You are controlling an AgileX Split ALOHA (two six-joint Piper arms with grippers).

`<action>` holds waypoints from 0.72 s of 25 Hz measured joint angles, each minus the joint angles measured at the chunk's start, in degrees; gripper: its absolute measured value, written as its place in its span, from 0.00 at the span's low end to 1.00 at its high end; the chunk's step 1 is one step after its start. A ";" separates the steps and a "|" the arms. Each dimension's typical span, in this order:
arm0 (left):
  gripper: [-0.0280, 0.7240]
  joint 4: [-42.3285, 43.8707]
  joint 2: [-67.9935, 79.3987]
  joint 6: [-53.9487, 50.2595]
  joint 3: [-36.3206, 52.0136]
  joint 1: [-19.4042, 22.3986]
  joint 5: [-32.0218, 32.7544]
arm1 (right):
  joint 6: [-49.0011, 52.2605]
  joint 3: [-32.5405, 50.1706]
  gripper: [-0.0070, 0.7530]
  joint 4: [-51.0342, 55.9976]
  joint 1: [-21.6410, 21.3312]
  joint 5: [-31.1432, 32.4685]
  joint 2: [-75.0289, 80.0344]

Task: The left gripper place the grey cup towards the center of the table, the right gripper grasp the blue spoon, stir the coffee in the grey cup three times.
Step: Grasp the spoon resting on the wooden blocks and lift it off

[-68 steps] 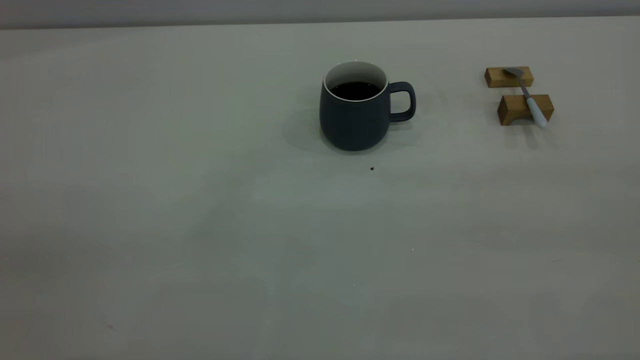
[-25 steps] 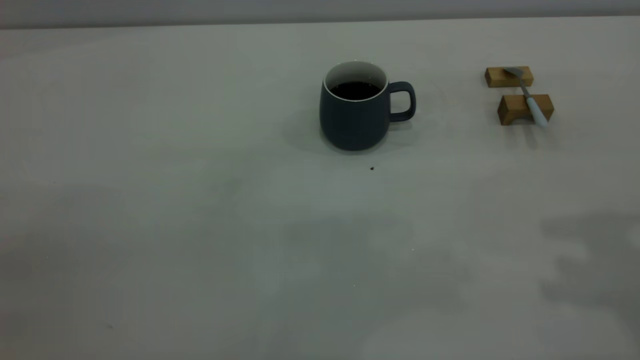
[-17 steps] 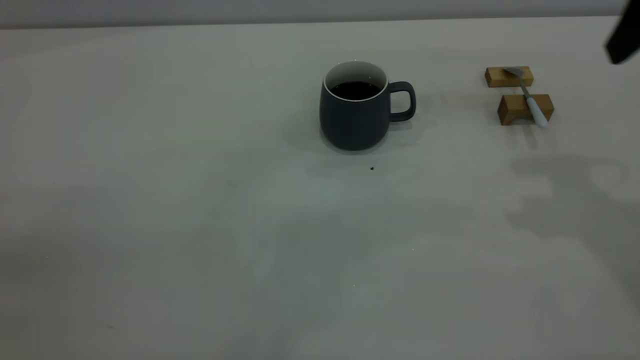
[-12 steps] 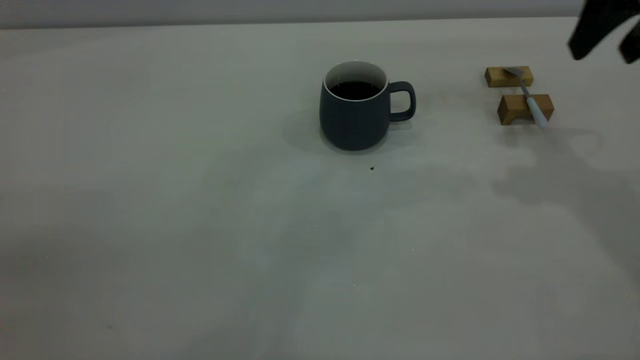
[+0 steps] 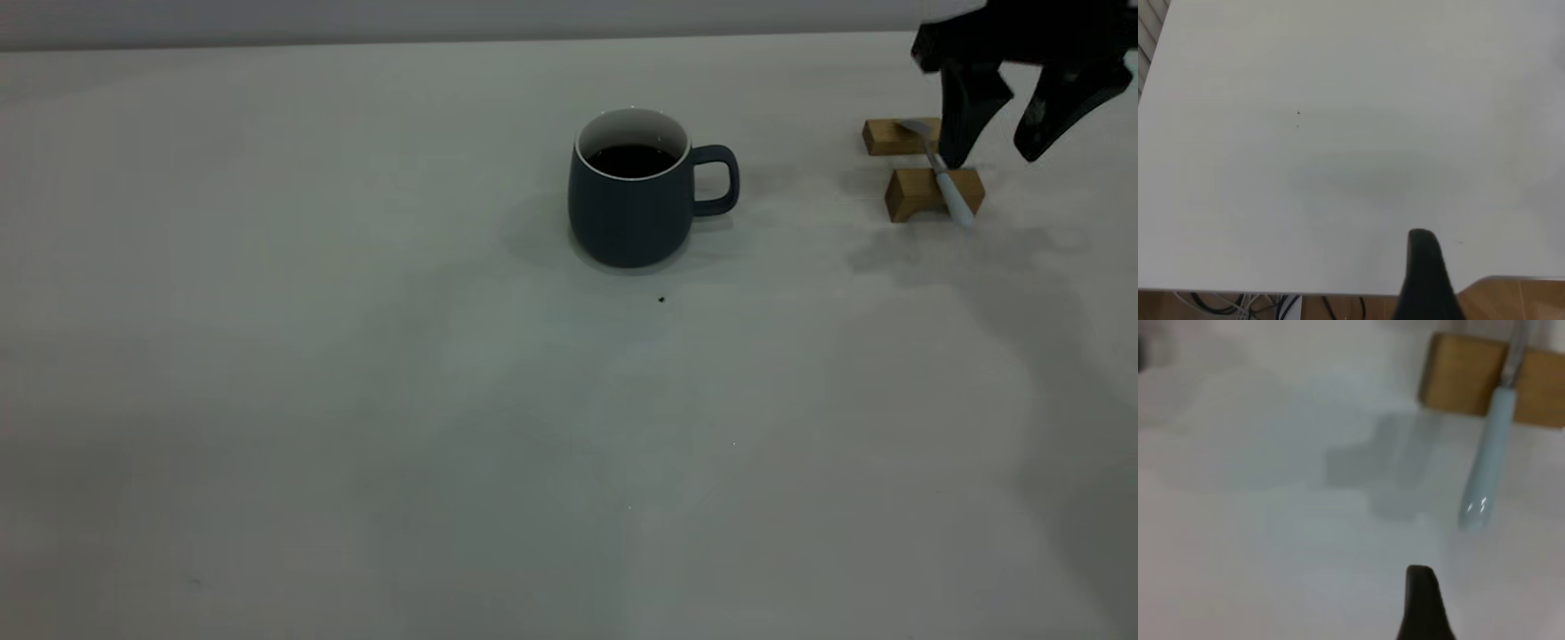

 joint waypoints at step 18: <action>0.82 -0.06 0.00 0.00 0.00 0.00 0.00 | 2.34 -7.97 0.76 -2.74 -0.53 -1.78 11.74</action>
